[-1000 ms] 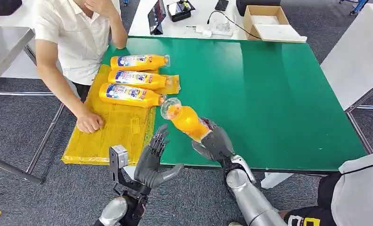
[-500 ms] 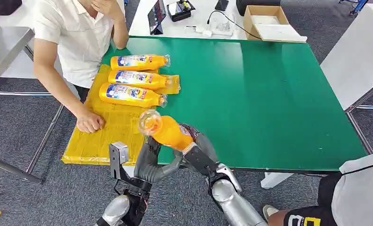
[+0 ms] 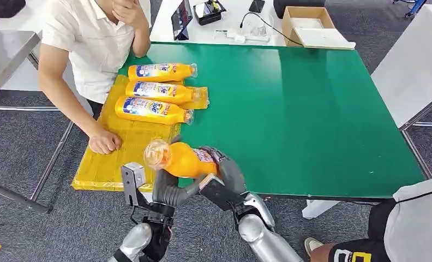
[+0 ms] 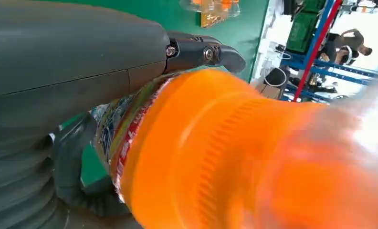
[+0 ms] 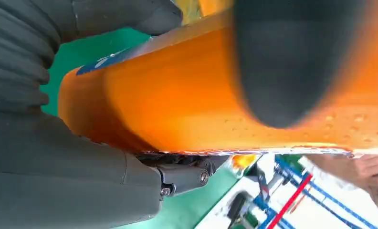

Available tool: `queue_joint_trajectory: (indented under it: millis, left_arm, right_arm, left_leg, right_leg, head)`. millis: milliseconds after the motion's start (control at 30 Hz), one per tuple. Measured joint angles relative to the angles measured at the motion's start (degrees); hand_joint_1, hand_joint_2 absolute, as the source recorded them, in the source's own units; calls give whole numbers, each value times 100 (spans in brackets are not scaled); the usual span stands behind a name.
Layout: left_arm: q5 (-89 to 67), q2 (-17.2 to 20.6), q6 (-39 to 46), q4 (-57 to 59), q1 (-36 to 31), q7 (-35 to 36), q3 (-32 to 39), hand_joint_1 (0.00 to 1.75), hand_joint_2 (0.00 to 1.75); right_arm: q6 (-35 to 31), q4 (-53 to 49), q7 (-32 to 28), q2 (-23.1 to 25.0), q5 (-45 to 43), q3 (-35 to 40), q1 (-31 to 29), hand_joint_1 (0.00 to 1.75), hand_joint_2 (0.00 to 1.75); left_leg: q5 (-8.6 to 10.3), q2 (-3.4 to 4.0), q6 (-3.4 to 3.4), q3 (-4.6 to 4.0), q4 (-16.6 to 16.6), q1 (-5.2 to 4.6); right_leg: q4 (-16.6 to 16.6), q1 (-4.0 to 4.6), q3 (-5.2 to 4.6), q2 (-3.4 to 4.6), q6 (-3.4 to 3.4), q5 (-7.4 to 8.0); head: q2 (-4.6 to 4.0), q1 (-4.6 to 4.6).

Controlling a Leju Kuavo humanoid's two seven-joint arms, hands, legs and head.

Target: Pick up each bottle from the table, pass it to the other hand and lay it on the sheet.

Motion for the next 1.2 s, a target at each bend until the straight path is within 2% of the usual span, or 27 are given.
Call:
queue_joint_trajectory:
  millis: [33, 67, 100, 367, 1100, 1167, 1200]
  left_arm:
    - [44, 0, -13, -24, 0, 0, 0, 35, 175]
    - [74, 0, -24, -37, -5, 6, 0, 154, 175]
    - [142, 0, -66, -55, -6, 35, 0, 175, 175]
    - [844, 0, -479, -76, -28, 363, 53, 175, 175]
    - [1344, -31, -811, -107, -30, 212, 146, 175, 175]
    - [1344, -31, -811, -107, -30, 212, 146, 175, 175]
    - [1346, -28, -811, -107, -31, 210, 146, 175, 175]
  right_arm:
    - [-24, 0, 13, -9, 9, 9, 0, 175, 175]
    - [-41, 0, 22, -17, 19, 20, 0, 175, 175]
    - [-68, 0, 37, -22, 24, 22, 0, 175, 175]
    - [-256, 0, 131, -33, 190, 74, -18, 175, 175]
    - [-146, 31, -4, -31, -90, 107, -94, 171, 175]
    - [-146, 31, -4, -31, -92, 107, -95, 134, 175]
    - [-146, 31, -7, -31, -94, 109, -100, 54, 175]
  left_leg:
    - [0, 0, 0, 0, 0, 0]
    - [0, 0, 0, 0, 0, 0]
    - [0, 0, 0, 0, 0, 0]
    - [0, 0, 0, -1, 0, 0]
    - [0, -1, 0, -1, 0, 0]
    - [0, -1, 0, -1, 0, 0]
    - [0, -1, 0, -1, 0, 0]
  right_leg:
    - [0, 0, 0, 0, 0, 0]
    - [0, 0, 0, 0, 0, 0]
    - [0, 0, 0, 0, 0, 0]
    - [0, 0, 0, 0, 0, 0]
    - [0, 0, -1, -1, 0, 0]
    - [0, 0, 0, -1, 0, 0]
    - [0, 0, 0, -1, 0, 0]
  head:
    - [0, -2]
    - [0, 0]
    - [0, 0]
    - [0, -2]
    - [0, -2]
    - [0, -2]
    - [0, -2]
